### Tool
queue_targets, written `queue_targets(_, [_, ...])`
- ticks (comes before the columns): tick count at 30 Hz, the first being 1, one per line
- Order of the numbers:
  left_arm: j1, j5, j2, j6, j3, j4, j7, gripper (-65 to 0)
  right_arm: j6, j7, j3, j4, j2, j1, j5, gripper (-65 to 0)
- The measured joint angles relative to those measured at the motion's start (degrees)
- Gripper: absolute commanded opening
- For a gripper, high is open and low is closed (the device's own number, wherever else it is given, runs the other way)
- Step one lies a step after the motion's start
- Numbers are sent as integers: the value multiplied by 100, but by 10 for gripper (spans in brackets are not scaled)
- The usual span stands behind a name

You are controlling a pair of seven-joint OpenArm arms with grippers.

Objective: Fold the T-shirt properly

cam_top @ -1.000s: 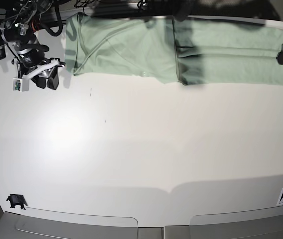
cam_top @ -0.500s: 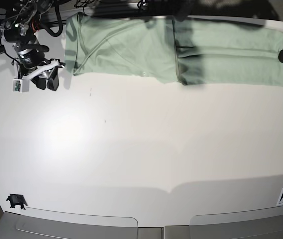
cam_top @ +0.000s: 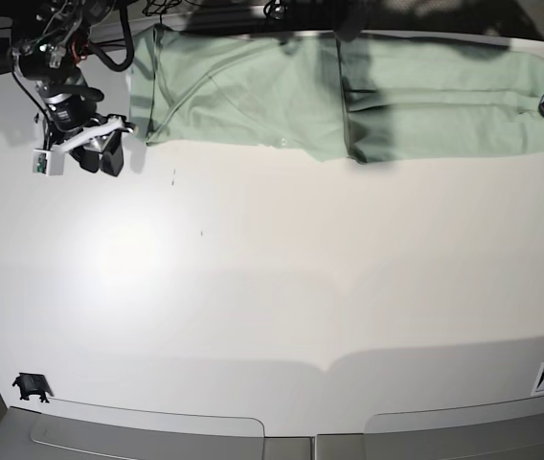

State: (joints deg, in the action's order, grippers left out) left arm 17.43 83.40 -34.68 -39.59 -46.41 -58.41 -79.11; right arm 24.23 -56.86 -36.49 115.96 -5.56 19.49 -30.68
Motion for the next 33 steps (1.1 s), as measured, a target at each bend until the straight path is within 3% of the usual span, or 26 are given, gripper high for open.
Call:
queue_targets(6, [57,-11,741,-7,26,-1427,-125,-650,2,0,-2,-671,2,-197,11,-420])
queue_targets(15, [761,-17,1097,-9,680,-3495,-39,-650,55,33,-4,-1670,-13,-686,208,-420])
queue_targets(26, [713,-7,1526,-9,2367,-3877,46,-650,42,31,-4,-1681,-15,-807,192,-420])
queue_targets(33, [514,-26,1821,-9,2872,-3877,66,-650,42,31,-4,-1681,-15,-807,170,-420])
